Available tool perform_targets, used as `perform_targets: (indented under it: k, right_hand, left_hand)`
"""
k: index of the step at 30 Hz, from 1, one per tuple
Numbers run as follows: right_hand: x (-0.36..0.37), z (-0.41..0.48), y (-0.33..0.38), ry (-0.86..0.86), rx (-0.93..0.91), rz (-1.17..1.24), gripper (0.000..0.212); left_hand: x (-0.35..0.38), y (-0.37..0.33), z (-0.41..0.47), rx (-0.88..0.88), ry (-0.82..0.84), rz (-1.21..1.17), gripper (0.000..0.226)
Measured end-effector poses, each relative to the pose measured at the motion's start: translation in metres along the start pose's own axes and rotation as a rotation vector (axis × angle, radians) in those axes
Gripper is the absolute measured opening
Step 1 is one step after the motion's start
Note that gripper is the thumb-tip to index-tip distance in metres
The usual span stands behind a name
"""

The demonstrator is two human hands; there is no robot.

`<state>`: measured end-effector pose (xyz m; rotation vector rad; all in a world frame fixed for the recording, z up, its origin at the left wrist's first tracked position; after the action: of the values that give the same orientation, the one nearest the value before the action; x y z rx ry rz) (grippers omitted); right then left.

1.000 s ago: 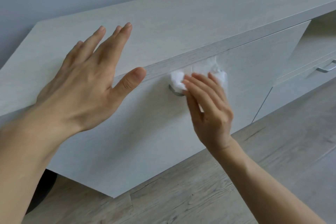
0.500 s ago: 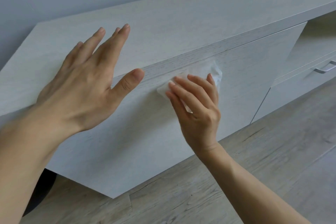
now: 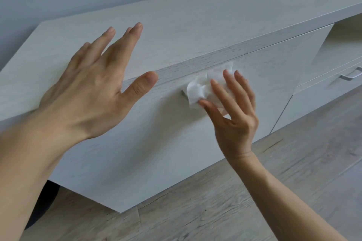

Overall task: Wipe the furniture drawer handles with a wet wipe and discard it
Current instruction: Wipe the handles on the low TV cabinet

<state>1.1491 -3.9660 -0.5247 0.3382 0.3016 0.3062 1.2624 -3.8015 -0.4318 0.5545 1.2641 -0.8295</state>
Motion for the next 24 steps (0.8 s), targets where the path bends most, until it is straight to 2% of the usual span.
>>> perform_targets:
  k: [6, 12, 19, 24]
  right_hand:
    - [0.026, 0.005, 0.039, 0.090, -0.157, -0.006, 0.017]
    - [0.000, 0.006, 0.003, 0.083, -0.157, -0.059, 0.028]
    - [0.018, 0.013, 0.035, 0.146, -0.343, -0.019, 0.019]
    - [-0.001, 0.013, 0.002, 0.078, -0.190, -0.043, 0.029]
  left_hand:
    - [0.002, 0.003, 0.001, -0.007, -0.002, 0.003, 0.080]
    - [0.004, 0.004, 0.002, 0.013, 0.001, 0.001, 0.080]
    - [0.004, 0.004, 0.003, 0.000, 0.018, -0.016, 0.081]
    - [0.004, 0.004, 0.003, 0.001, 0.033, -0.013, 0.082]
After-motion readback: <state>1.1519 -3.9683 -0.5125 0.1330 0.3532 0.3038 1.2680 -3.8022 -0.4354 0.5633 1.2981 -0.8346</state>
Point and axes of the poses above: each hand's wrist, its own z-axis towards the middle knuckle, its own x-axis out of the palm, y = z × x, the point moved 9 cm from there along z, towards the middle knuckle, and after that the axes turned 12 degrees about y, right-handed, at the moved point
